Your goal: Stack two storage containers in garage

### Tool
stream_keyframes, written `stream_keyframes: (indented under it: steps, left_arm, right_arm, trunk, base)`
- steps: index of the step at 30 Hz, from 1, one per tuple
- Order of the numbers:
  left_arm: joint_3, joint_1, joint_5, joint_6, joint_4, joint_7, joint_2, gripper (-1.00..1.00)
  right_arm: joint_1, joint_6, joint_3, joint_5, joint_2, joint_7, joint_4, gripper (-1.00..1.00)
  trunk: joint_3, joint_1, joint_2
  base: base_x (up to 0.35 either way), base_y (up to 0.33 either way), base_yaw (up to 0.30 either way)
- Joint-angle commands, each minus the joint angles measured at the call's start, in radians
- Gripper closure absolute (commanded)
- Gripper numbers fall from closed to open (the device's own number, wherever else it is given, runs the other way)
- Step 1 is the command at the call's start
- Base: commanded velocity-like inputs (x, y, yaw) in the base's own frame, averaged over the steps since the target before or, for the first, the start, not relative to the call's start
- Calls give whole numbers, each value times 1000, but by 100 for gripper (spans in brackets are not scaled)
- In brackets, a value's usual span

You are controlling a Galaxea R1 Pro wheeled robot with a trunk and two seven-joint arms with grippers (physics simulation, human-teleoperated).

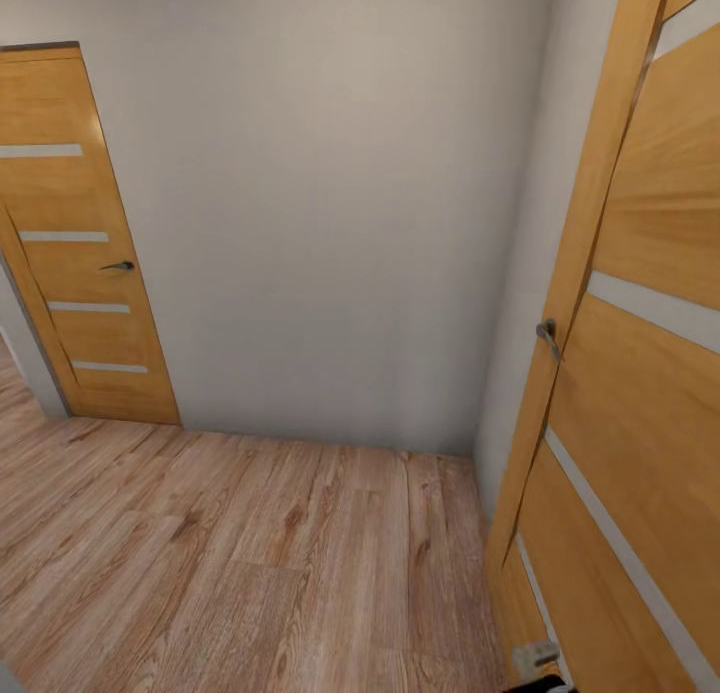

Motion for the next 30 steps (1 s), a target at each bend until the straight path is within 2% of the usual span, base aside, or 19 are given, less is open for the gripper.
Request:
stream_keyframes:
  steps: [1, 4, 5, 11, 19, 23, 30]
  left_arm:
    - [1, 0, 5, -2, -1, 0, 0, -100]
    - [3, 0, 5, -3, -2, 0, 0, -100]
    - [3, 0, 5, -3, -2, 0, 0, -100]
    - [3, 0, 5, -3, -3, 1, 0, -100]
    - [3, 0, 6, -3, -6, 1, 0, -100]
    - [5, 2, 7, -2, -5, 0, 0, -100]
    - [6, 3, 7, -3, -5, 1, 1, -100]
  right_arm:
    - [55, -2, 7, -5, -1, 6, 2, -100]
    - [228, -5, 8, -1, -4, 11, 2, -100]
    - [265, -5, 9, 2, -5, 10, 2, -100]
    - [390, -7, 13, 7, -1, 11, 2, -100]
    - [411, -33, 15, 13, -3, 12, 0, -100]
    - [412, -54, 17, 17, 5, 6, -1, -100]
    - [412, -41, 19, 23, 3, 9, -1, -100]
  trunk:
    - [-1, 0, -1]
    - [-1, 0, -1]
    - [-1, 0, -1]
    - [-1, 0, -1]
    - [-1, 0, -1]
    - [-1, 0, -1]
    - [-1, 0, -1]
  base:
    - [0, 0, 0]
    - [0, 0, 0]
    - [0, 0, 0]
    - [0, 0, 0]
    - [0, 0, 0]
    - [0, 0, 0]
    - [0, 0, 0]
